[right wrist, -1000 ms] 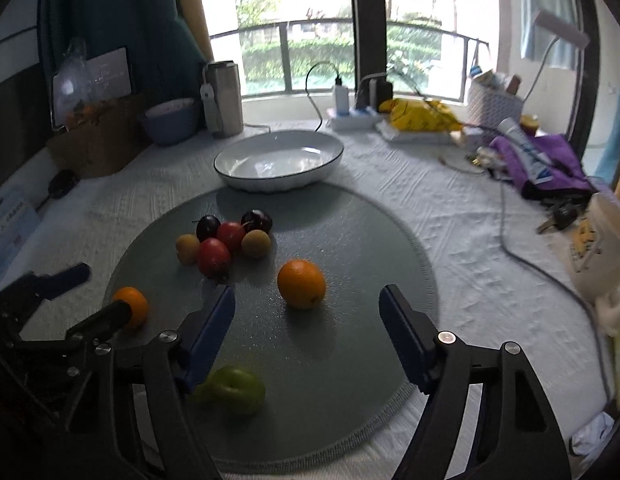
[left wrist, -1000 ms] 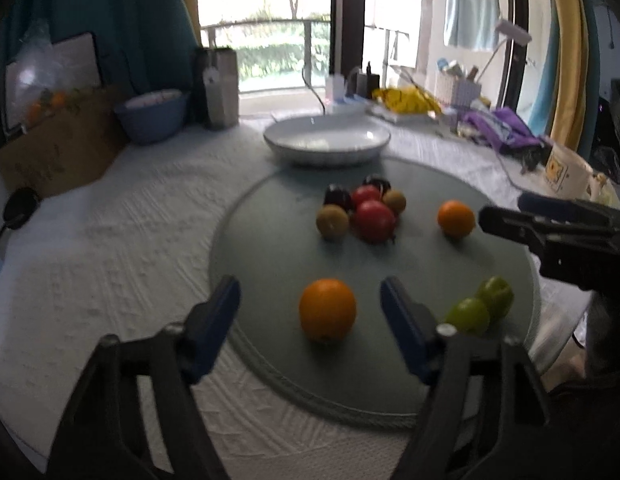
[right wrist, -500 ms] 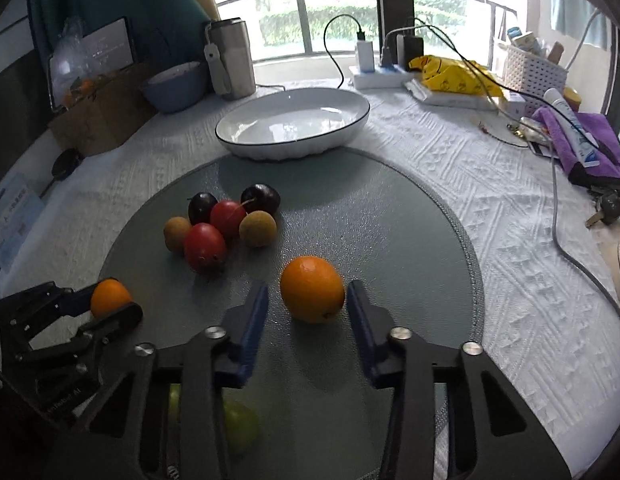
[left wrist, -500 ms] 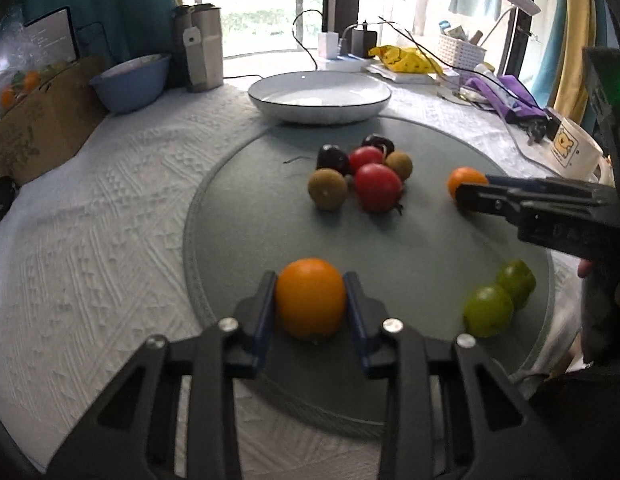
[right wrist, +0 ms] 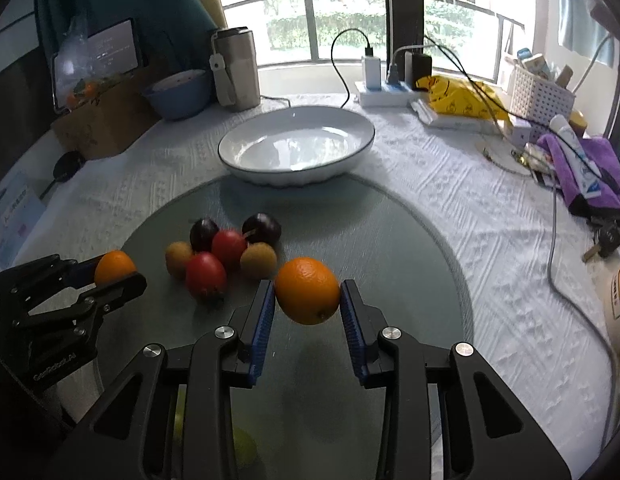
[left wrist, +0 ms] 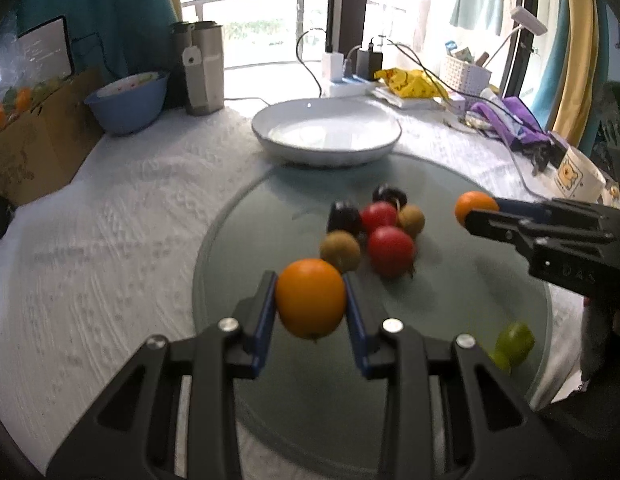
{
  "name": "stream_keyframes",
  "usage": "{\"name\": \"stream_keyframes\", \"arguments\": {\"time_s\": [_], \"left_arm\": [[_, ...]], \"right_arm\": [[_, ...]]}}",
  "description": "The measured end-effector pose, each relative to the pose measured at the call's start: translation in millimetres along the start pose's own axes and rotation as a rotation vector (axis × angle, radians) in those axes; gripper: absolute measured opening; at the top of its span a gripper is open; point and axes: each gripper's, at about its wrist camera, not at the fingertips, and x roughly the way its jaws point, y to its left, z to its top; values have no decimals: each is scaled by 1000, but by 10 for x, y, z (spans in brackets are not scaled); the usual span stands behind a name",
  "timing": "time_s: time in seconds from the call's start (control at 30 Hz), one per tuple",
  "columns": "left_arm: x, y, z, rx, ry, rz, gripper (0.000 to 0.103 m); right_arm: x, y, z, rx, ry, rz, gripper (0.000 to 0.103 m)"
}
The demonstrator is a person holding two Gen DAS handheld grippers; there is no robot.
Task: Organize fruits
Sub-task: 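Carry both oranges to the white plate and open both grippers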
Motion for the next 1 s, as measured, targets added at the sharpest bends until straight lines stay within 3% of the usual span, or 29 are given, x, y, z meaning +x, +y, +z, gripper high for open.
{"name": "stream_keyframes", "arguments": {"time_s": [0.63,1.0], "left_arm": [[387,161,943,-32,-47,-101,34],[892,329,1417,-79,4,-137,34]], "right_arm": [[228,-39,828,-40,-55,36,36],[728,-88,1304,-11,-7,84,36]]}}
